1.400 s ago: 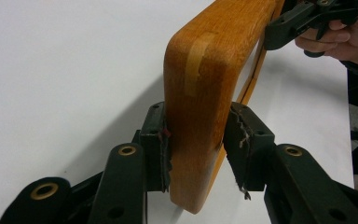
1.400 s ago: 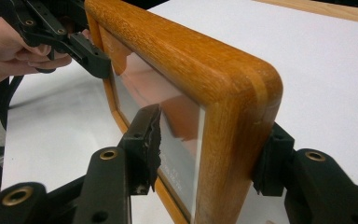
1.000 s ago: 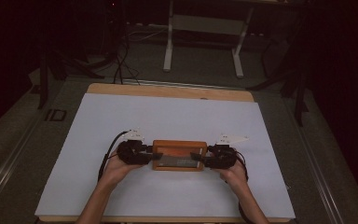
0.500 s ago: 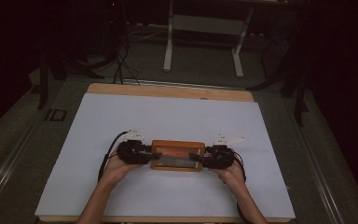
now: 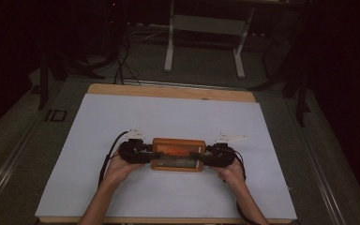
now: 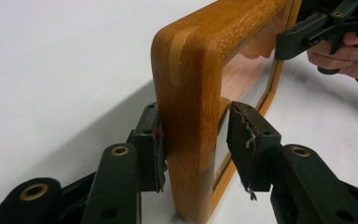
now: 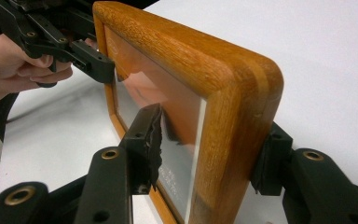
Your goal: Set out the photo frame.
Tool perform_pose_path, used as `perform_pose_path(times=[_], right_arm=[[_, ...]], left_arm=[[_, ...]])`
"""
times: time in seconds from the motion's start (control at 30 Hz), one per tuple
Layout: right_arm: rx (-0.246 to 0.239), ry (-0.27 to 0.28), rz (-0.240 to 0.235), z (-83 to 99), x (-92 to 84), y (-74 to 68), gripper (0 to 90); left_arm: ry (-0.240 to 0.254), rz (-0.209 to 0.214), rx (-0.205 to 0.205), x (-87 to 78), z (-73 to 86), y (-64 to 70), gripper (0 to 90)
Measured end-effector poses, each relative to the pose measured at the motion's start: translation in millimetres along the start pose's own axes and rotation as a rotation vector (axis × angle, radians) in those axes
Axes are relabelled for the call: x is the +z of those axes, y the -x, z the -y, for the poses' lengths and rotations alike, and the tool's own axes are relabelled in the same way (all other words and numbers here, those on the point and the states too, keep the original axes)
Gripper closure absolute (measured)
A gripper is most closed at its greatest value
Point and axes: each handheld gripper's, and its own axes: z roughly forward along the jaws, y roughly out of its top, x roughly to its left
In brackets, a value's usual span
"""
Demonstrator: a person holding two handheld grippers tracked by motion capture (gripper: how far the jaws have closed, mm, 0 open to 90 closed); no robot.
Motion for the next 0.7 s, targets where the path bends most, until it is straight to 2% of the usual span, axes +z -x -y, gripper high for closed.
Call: perform_pose_path(times=[0.27, 0.37, 0.47, 0.7], right_arm=[[-0.006, 0.001, 0.004, 0.6, 0.1, -0.8, 51.8], [-0.004, 0.011, -0.001, 2.0, 0.0, -0.4, 51.4], [-0.005, 0.005, 0.005, 2.6, 0.2, -0.5, 48.6], [-0.019, -0.011, 0.013, 4.3, 0.6, -1.7, 41.5]], left_arm=[[-0.001, -0.01, -0.01, 1.1, -0.5, 0.1, 56.6], [-0.019, -0.007, -0.023, 0.9, 0.1, -1.4, 55.0], [-0.015, -0.005, -0.044, -0.1, 1.2, -4.1, 50.4], [-0.009, -0.012, -0.043, -3.5, 1.9, -5.5, 47.3]])
